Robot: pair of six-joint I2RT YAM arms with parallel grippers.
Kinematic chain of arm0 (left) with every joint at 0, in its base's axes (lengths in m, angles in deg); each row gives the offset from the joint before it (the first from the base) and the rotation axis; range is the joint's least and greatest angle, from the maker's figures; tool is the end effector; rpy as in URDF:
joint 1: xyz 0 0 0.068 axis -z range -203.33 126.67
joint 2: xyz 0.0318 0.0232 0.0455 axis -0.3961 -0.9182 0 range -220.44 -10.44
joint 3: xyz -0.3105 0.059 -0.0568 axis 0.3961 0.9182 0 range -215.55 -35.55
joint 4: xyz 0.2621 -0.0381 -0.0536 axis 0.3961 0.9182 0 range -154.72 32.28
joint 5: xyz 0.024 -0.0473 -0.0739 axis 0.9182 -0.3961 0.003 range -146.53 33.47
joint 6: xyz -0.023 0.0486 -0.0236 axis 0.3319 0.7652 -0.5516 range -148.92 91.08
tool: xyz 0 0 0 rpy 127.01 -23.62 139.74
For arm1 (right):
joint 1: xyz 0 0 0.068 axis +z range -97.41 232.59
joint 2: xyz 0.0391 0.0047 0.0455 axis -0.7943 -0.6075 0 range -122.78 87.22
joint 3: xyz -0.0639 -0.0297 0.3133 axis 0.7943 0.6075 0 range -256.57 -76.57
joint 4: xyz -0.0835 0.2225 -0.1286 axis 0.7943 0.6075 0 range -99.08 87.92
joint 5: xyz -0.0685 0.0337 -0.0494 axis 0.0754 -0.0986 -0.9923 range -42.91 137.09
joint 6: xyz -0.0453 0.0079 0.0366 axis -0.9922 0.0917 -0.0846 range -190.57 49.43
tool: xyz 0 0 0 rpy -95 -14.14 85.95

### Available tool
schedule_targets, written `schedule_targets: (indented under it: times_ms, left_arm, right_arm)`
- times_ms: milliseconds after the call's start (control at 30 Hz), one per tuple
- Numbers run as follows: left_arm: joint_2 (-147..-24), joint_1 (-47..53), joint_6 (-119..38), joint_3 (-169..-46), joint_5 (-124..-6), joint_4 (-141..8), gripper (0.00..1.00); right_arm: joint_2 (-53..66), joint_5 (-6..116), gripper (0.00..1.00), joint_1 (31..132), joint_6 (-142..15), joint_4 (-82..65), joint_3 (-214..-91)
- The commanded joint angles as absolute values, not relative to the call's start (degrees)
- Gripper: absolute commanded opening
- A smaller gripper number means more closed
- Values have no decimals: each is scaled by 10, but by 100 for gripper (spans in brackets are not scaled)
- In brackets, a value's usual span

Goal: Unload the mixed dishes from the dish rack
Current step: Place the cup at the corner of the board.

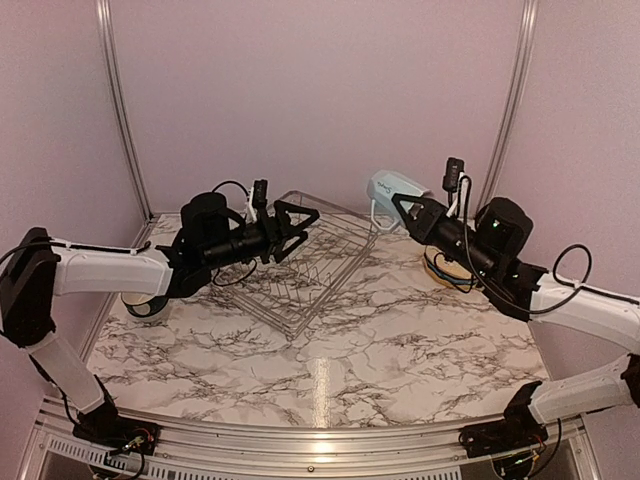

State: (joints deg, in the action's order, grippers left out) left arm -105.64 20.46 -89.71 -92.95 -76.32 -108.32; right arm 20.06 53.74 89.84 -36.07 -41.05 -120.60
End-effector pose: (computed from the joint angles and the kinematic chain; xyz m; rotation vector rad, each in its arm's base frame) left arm 0.2785 -0.2870 0.3290 0.0736 1.7360 -1.6757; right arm 0.2124 0.1677 0.3757 -0.1385 1.5073 1.1045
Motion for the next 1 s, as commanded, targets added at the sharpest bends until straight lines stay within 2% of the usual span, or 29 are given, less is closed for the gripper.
schedule_targets:
  times_ms: [0, 133, 300, 600, 767, 967]
  left_arm:
    - [-989, 200, -759, -955, -695, -918, 90]
    - [-944, 201, -690, -976, -637, -832, 91]
    - [-905, 200, -638, -972, -570, -795, 93]
    - [-902, 200, -602, -988, -534, -770, 93]
    - [-899, 200, -596, -991, -518, -764, 93]
    - [-889, 199, -598, -970, -507, -771, 93]
  right_arm:
    - [280, 409, 0, 895, -493, -327, -1208]
    - [305, 307, 0, 895, -575, -186, -1239]
    - [304, 209, 0, 894, -635, -46, -1286]
    - [239, 138, 0, 893, -643, 119, -1349]
    - [187, 149, 0, 881, -636, 183, -1407]
    - [131, 331, 0, 760, -616, 259, -1461]
